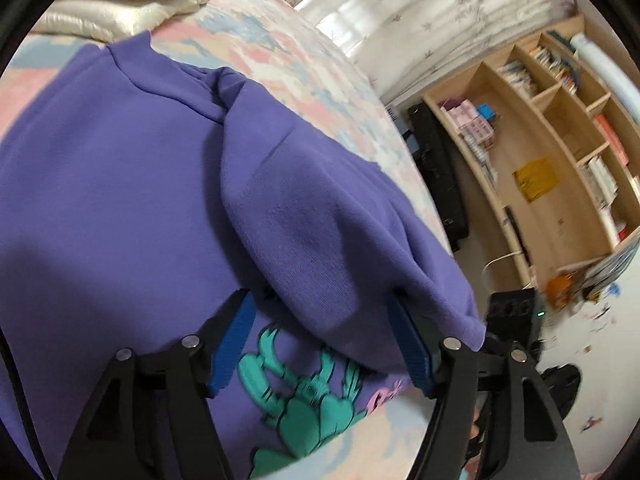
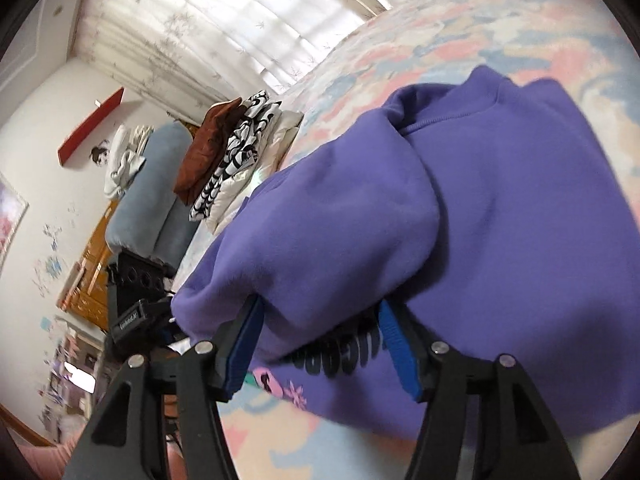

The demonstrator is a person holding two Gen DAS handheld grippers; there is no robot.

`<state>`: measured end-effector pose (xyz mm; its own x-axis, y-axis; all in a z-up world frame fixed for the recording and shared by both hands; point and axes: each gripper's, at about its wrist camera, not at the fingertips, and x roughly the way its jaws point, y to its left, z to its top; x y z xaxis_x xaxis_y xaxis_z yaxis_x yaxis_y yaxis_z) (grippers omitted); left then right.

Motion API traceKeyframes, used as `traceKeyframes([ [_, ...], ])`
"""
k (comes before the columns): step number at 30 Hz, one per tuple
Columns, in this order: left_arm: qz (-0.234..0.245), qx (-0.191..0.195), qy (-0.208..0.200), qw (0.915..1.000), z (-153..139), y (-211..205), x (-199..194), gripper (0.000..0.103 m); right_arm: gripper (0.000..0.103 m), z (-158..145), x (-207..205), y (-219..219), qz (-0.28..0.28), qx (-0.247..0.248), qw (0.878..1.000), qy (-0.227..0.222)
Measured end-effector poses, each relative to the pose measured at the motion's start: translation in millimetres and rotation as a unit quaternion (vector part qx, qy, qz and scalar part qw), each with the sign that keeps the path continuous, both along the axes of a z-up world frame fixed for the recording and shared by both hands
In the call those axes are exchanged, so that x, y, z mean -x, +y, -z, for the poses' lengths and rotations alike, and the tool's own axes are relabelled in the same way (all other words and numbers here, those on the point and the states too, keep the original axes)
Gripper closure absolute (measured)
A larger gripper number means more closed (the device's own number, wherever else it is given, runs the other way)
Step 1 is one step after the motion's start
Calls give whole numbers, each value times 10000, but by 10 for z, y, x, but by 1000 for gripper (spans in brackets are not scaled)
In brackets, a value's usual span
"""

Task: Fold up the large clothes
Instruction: 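Fold the held hood down over the folded body with both tools, release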

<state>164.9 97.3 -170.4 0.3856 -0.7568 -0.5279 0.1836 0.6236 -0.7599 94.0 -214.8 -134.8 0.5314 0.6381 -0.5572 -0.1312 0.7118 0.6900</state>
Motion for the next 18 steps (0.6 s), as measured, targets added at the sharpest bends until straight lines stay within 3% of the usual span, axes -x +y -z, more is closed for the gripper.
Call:
traceKeyframes([
  [5,-353,302,-23,9989,-1,-61,-66,37,43,109,-154,-1,216,-570,9981,112],
  [7,-590,366,-69,9976,-51,-86,-60,67,43,103,-195,20,365,-699,9969,45],
  [8,-774,230,-44,9967,-102,-101,-51,93,49,80,-205,39,473,-652,9967,32],
  [9,-952,8,49,9954,-152,-131,-53,96,56,46,-203,53,539,-609,9967,-3],
  [10,-1114,-209,168,9934,-212,-158,-50,96,73,13,-204,69,568,-539,9969,-13],
  [11,-1248,-392,259,9911,-270,-167,-30,96,84,-26,-215,98,617,-404,9973,20],
  [14,-1487,-984,387,9832,-491,-183,53,97,86,-132,-156,116,861,-254,9957,237],
  [17,-1600,-1789,787,9676,-556,-211,106,100,86,-201,-59,113,1033,-255,9926,579],
  [18,-1653,-2135,973,9579,-525,-203,122,100,86,-198,-18,107,1090,-192,9912,728],
])
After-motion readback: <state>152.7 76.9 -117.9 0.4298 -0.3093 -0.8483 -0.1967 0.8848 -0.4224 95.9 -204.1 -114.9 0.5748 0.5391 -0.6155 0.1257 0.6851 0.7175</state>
